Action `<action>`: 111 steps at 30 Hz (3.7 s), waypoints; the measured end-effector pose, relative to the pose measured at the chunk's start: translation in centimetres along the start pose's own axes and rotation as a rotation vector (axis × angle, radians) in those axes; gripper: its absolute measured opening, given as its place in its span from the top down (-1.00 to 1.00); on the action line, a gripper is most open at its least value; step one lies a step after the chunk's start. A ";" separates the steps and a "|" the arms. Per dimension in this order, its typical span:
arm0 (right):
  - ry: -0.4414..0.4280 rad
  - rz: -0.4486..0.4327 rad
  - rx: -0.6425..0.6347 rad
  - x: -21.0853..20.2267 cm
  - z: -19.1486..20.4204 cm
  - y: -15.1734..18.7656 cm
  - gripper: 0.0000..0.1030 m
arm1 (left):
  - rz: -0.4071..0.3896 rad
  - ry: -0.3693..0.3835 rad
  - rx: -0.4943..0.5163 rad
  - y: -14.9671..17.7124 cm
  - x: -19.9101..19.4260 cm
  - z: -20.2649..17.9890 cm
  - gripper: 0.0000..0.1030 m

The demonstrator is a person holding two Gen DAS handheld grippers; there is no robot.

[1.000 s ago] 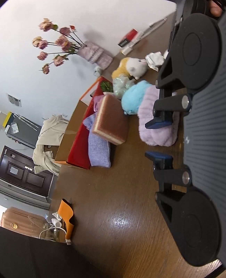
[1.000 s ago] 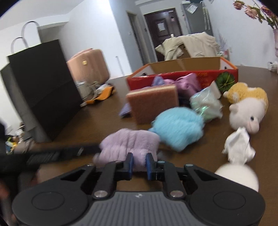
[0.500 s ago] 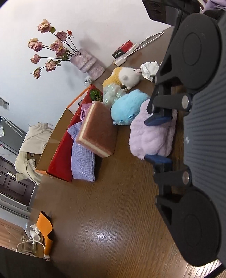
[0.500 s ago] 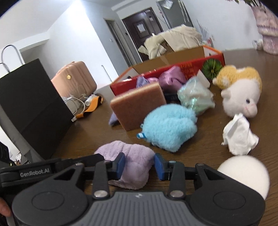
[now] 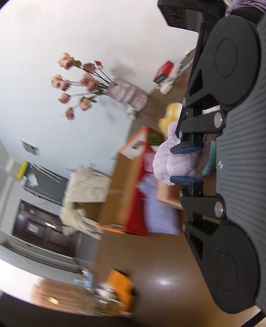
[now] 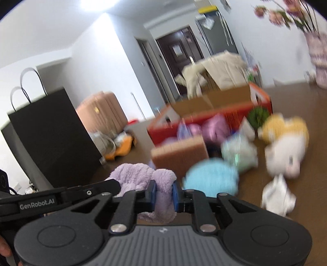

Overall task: Organize soft objects
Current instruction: 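Lift the lavender sock with both grippers and lower it into the cardboard box, then open both grippers and withdraw them from the box, then grasp the clear plastic bag with the left gripper while the right grasps the white tissue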

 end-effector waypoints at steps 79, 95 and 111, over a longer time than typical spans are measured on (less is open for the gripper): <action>0.226 -0.174 -0.280 -12.1 -6.0 5.4 -0.74 | -0.266 -0.289 0.363 8.9 -7.5 -7.7 -1.00; 0.237 -0.046 -0.236 -6.0 -7.8 5.5 -0.28 | -0.113 -0.204 0.319 8.6 0.0 -6.5 -0.94; 0.223 0.049 -0.205 1.4 -11.5 2.7 0.80 | 0.128 -0.116 0.201 6.7 15.1 -6.3 -0.22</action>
Point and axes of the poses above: each gripper's, at about its wrist camera, not at the fingertips, and x roughly the way its jaws point, z to its left, y to its underside, the point moved 3 cm from there along x, roughly the way its jaws point, and after that the axes turned 8 degrees about y, right-handed, at the moved point
